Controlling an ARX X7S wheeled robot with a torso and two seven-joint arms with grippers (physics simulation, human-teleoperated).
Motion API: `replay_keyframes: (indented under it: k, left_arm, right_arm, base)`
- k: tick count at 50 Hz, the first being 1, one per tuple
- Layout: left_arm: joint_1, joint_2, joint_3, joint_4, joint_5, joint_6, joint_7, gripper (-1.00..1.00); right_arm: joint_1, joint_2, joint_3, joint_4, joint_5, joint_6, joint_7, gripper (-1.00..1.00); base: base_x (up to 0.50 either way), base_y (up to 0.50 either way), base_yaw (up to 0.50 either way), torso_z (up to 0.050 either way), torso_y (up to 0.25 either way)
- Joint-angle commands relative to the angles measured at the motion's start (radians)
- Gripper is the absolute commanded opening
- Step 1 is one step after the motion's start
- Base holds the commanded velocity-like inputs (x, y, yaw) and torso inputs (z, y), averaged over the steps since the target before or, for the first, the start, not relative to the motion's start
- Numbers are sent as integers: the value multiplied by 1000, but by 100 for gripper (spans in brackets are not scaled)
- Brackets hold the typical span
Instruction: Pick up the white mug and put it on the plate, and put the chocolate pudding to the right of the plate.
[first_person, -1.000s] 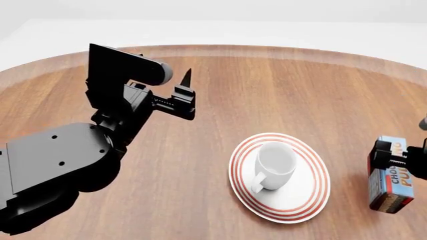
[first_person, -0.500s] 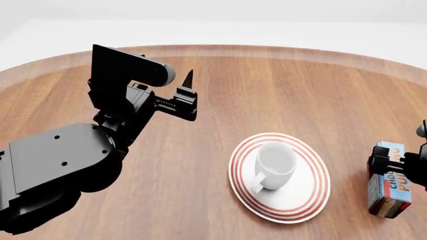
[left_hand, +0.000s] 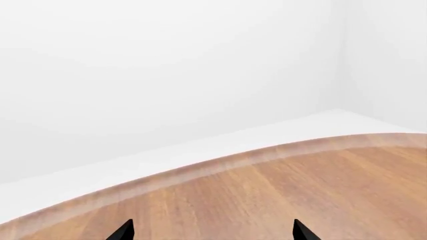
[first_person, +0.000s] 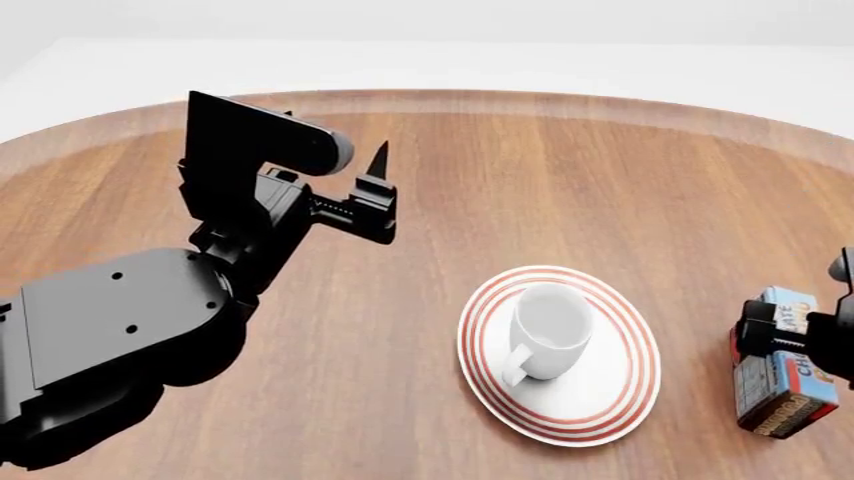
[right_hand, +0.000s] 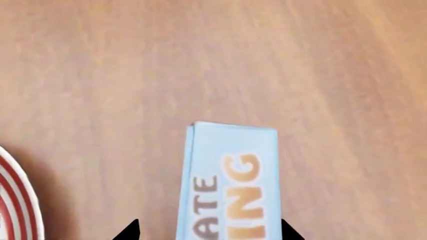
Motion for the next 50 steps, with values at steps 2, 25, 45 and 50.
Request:
replay_keyframes:
  k: [2, 25, 45, 50]
  left_arm:
    - [8, 20, -24, 9, 18, -3, 24, 100]
    - [2, 11, -36, 23, 9, -5, 21, 100]
    - [3, -1, -43, 32, 9, -5, 18, 100]
    - [4, 0, -43, 36, 9, -7, 16, 100]
  right_arm:
    - [-7, 12, 25, -76, -3, 39, 3, 100]
    - [23, 228, 97, -379, 86, 225, 124, 100]
    - [130, 289, 73, -612, 86, 285, 83, 100]
    - [119, 341, 109, -699, 124, 291, 101, 100]
  base:
    - [0, 0, 0, 0, 0]
    - [0, 0, 0, 0, 0]
    - [0, 0, 0, 0, 0]
    - [0, 0, 0, 0, 0]
